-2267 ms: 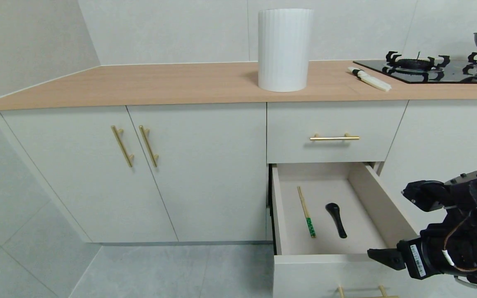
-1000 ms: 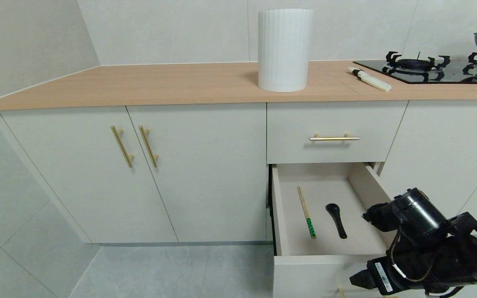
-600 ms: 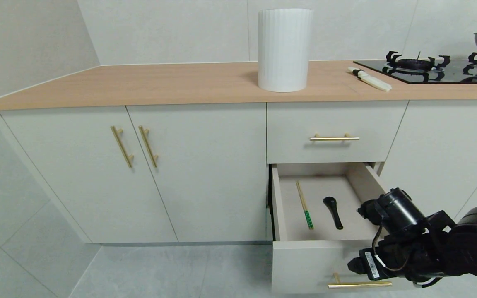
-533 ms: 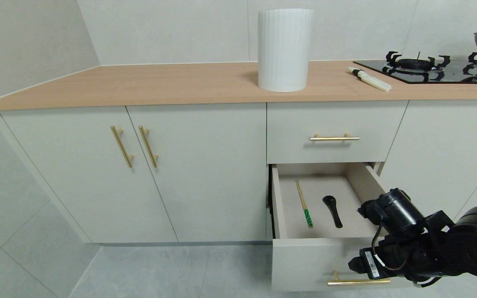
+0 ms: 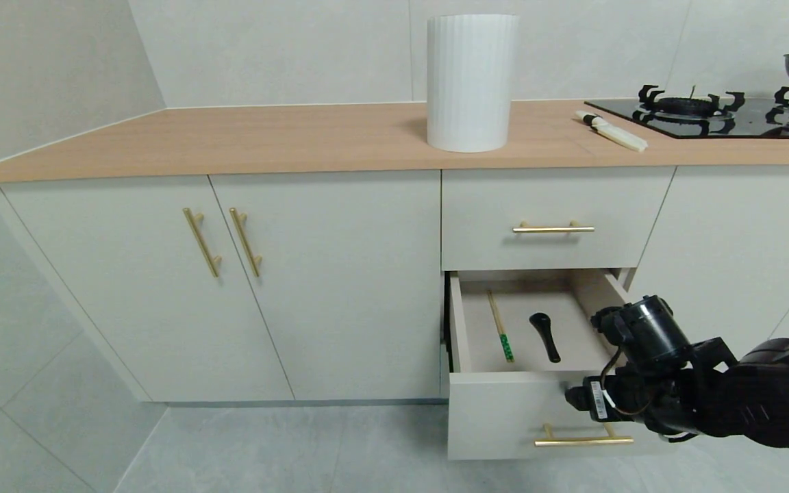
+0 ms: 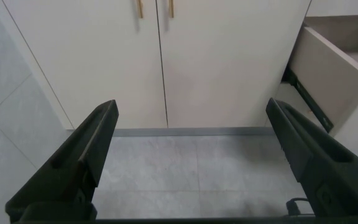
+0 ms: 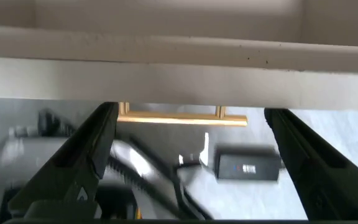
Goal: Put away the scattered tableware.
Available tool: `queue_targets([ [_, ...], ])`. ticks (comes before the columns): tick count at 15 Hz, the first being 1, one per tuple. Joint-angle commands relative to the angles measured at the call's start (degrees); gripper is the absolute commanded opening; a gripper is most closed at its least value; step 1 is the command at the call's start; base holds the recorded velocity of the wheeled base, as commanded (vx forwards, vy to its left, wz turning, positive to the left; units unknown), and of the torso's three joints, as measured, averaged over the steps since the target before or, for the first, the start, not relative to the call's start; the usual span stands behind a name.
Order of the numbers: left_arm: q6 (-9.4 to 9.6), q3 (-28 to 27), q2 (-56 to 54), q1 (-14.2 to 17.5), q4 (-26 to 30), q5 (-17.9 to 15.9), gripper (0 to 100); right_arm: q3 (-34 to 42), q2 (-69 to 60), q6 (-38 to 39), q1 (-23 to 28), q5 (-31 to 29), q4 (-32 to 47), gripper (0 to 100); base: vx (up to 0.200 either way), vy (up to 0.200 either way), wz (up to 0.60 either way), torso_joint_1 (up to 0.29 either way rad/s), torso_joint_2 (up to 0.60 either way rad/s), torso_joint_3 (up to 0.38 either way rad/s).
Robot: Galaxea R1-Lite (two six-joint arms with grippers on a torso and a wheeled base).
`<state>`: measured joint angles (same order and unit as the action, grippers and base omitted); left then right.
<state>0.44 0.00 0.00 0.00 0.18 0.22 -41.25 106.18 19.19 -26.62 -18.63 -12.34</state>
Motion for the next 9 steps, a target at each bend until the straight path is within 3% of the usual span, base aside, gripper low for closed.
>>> queue_targets([
  [1, 0.00, 0.0, 0.0, 0.0, 0.0, 0.0, 100, -1.5, 1.2, 0.0, 1.0, 0.0, 0.2, 100, 0.000, 0.000, 0.00, 0.000, 0.00, 0.000],
  [9, 0.00, 0.0, 0.0, 0.0, 0.0, 0.0, 100, -11.4, 7.3, -3.7, 2.5, 0.3, 0.1, 100, 0.000, 0.000, 0.00, 0.000, 0.00, 0.000],
])
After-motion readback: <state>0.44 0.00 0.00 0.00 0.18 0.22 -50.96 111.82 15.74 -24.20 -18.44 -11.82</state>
